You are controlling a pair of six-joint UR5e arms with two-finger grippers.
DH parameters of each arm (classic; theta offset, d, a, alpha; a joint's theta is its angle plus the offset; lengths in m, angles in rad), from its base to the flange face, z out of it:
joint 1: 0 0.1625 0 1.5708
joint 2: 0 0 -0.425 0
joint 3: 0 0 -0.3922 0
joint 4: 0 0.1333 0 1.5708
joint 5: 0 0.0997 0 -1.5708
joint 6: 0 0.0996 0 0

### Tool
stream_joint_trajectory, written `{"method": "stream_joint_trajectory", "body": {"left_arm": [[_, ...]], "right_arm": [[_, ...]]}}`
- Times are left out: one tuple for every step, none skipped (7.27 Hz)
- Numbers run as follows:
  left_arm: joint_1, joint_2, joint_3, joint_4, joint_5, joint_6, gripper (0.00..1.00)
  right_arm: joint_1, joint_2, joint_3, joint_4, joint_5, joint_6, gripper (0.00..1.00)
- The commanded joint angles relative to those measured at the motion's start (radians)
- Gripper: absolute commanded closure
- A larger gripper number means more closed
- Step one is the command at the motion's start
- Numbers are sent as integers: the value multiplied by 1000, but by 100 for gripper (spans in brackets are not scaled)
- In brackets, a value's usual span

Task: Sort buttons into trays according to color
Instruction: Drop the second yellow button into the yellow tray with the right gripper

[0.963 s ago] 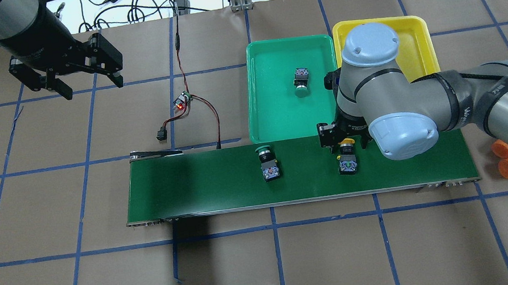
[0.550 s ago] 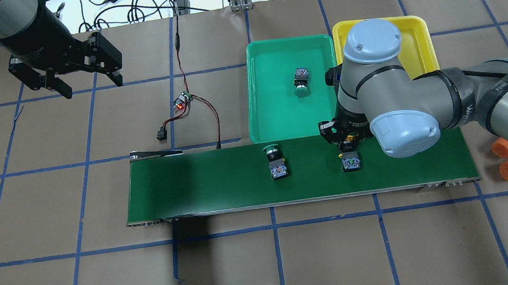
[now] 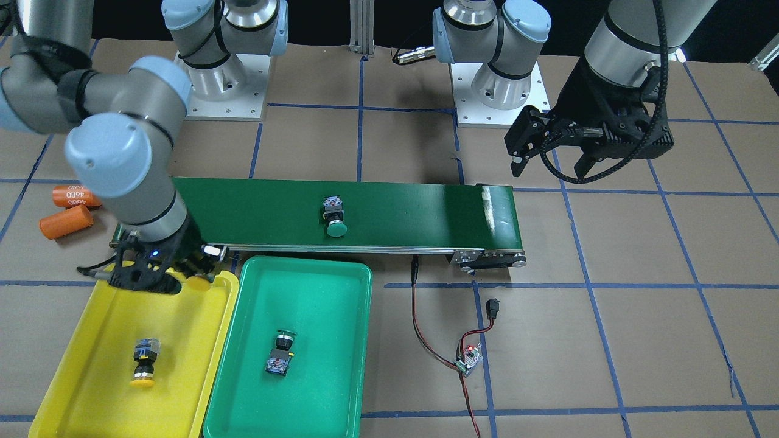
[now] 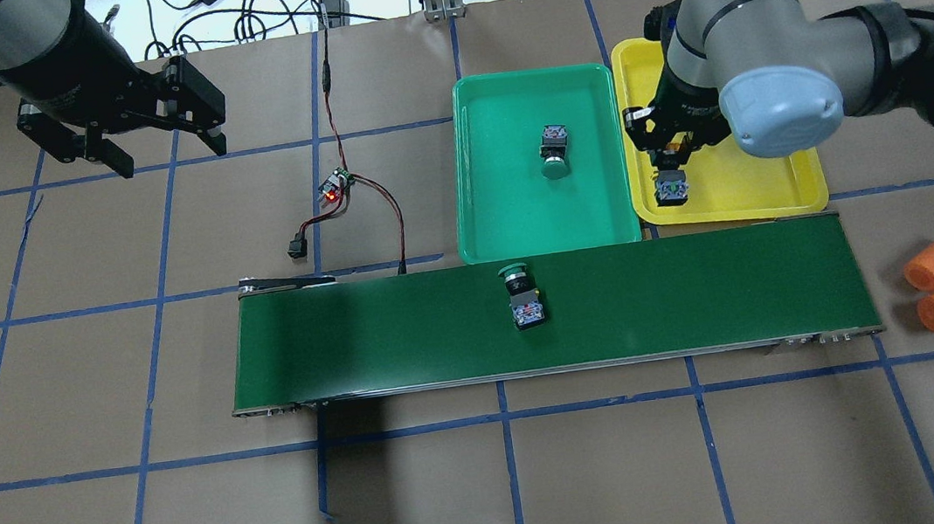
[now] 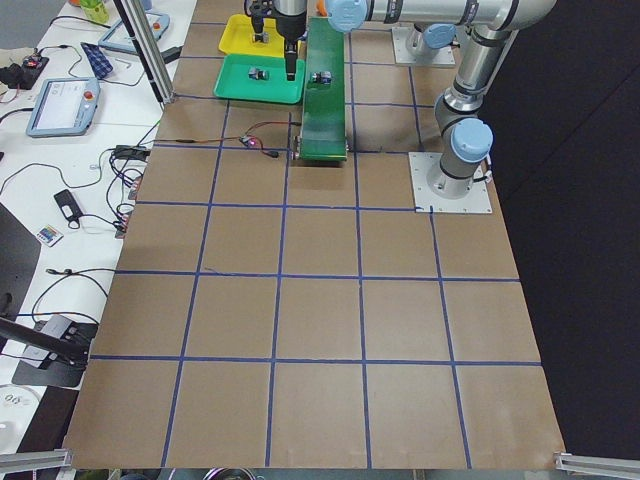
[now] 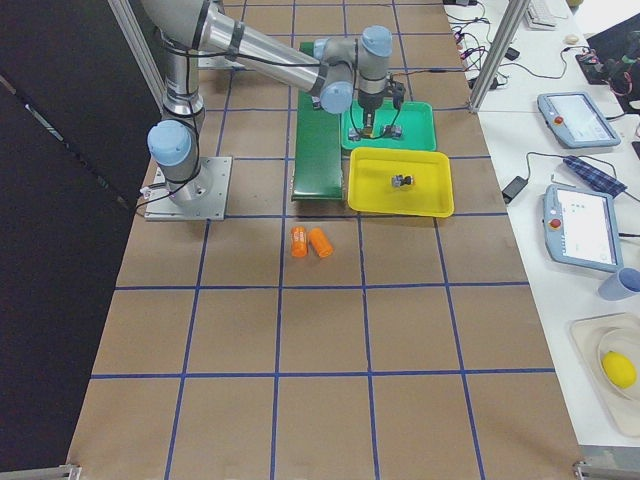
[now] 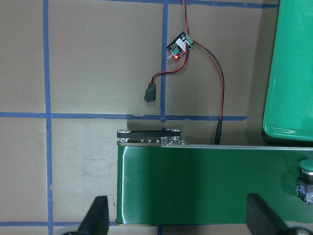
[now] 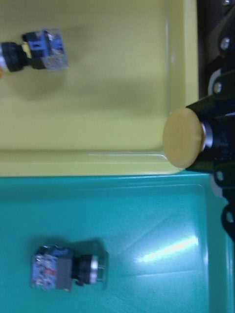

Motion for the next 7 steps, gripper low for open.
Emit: {"method": "stream_joint_trajectory", "body": {"left_arm": [[0,0,-1,1,1,0,0],[0,0,-1,-1,1,0,0],[0,0,0,1,-1,0,0],[0,0,-1,1,-1,0,0],[0,0,-1,-1,-1,0,0],[0,0,-1,1,-1,0,0],[0,0,-1,-1,-1,0,0]], "right_arm": [[-48,160,-184,24,-4,-113,100],[-50,164,-181,28,-5,-114,100],[-50,165,-181,51,-17,-114,68],[-48,164,-181,53,-17,-115,22],[-48,156,-181,62,-17,-115,0],[-53,106,-181,126,-17,-117,0],[-48,31,-173,209,-17,-115,0]]}}
